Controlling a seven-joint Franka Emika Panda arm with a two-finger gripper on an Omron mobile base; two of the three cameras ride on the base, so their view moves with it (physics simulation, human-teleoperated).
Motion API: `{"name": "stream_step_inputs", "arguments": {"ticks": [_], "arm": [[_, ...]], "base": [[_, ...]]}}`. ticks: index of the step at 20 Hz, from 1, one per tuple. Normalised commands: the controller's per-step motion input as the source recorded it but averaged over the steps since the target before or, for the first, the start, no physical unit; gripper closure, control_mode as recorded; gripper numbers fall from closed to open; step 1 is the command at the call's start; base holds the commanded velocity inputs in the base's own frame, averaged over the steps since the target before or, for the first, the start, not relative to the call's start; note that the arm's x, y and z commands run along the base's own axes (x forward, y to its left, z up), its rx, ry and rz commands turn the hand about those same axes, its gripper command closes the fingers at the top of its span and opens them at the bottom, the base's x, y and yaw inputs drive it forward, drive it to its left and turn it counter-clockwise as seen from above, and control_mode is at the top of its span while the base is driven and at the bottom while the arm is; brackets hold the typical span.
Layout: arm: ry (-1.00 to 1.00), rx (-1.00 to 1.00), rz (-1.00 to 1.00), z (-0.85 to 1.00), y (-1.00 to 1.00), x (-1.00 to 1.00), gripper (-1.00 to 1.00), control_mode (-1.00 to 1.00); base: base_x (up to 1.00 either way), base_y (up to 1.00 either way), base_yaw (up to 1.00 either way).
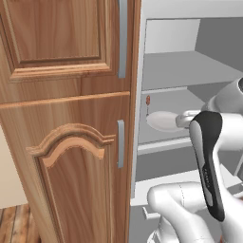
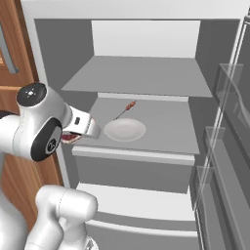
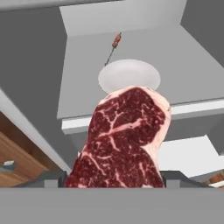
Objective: Retrieve the steak from the fridge and place it on the saucepan with marinade on the stove.
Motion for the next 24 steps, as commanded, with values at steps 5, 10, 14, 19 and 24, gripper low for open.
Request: {"name": "stream_step_inputs", "arguments": {"ticks": [5, 10, 14, 19, 24], "arm": [[0.02, 0.0, 0.0, 0.05, 0.14, -0.1, 1.0, -1.0], [0.0, -0.01, 0.0, 0.0, 0.09, -0.15, 1.0, -1.0], [0.01, -0.03, 0.0, 0.0, 0.13, -0.13, 1.0, -1.0], [0.02, -0.01, 0.0, 0.0, 0.14, -0.04, 1.0, -1.0], [0.01, 0.0, 0.0, 0.0, 0.02, 0.0, 1.0, 1.0]], "base": [[0.0, 0.0, 0.0], [0.0, 0.0, 0.0], [0.0, 0.0, 0.0], [0.0, 0.0, 0.0], [-0.16, 0.03, 0.0]]}}
